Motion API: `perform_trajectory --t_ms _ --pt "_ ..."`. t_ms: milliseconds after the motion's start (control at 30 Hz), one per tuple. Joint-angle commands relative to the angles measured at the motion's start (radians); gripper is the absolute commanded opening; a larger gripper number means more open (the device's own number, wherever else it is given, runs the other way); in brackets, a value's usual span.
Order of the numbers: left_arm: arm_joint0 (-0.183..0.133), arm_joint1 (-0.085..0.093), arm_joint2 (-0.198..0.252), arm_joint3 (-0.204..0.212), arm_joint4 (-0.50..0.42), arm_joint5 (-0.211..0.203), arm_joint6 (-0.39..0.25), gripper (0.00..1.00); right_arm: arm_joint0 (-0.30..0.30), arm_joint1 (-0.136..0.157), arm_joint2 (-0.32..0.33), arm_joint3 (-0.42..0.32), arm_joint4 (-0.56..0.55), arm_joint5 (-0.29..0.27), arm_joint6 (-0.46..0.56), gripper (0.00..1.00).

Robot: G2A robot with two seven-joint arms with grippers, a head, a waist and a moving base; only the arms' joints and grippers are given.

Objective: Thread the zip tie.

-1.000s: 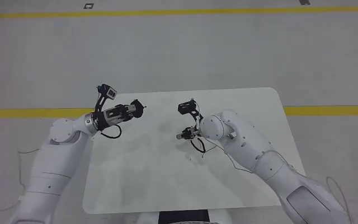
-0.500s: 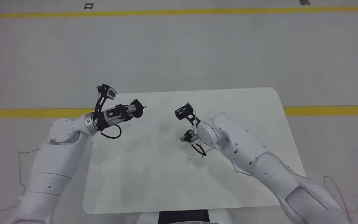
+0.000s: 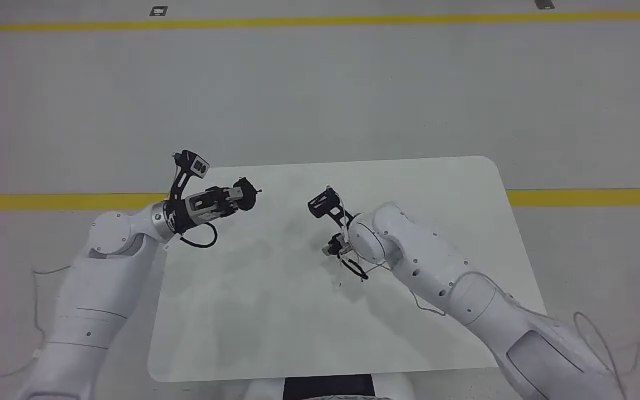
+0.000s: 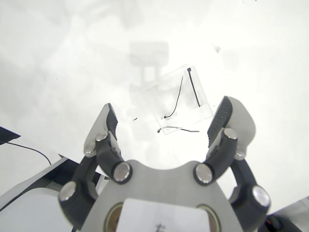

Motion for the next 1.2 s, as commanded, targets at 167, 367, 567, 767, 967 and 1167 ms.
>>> perform_trajectory --t_ms 167,367,567,767,967,1167 --pt "0.0 0.0 0.0 0.0 0.0 0.0 0.0 0.0 -0.012 -0.002 -0.036 0.007 -0.127 -0.016 -0.013 1.0" --pt "0.0 0.0 0.0 0.0 0.0 0.0 0.0 0.0 -0.019 -0.013 -0.044 0.001 -0.178 -0.037 -0.03 0.49" --pt "0.0 0.0 0.0 0.0 0.0 0.0 0.0 0.0 -0.023 -0.023 -0.042 0.013 -0.207 -0.046 -0.007 0.25" --pt "0.0 0.0 0.0 0.0 0.0 0.0 0.0 0.0 -0.033 -0.032 -0.036 0.026 -0.24 -0.047 0.004 0.24" --pt "0.0 0.0 0.0 0.0 0.0 0.0 0.0 0.0 -0.045 -0.043 -0.036 0.038 -0.268 -0.059 0.003 0.2" --pt "0.0 0.0 0.0 0.0 0.0 0.0 0.0 0.0 -0.048 -0.057 -0.04 0.077 -0.299 -0.063 0.004 0.2"
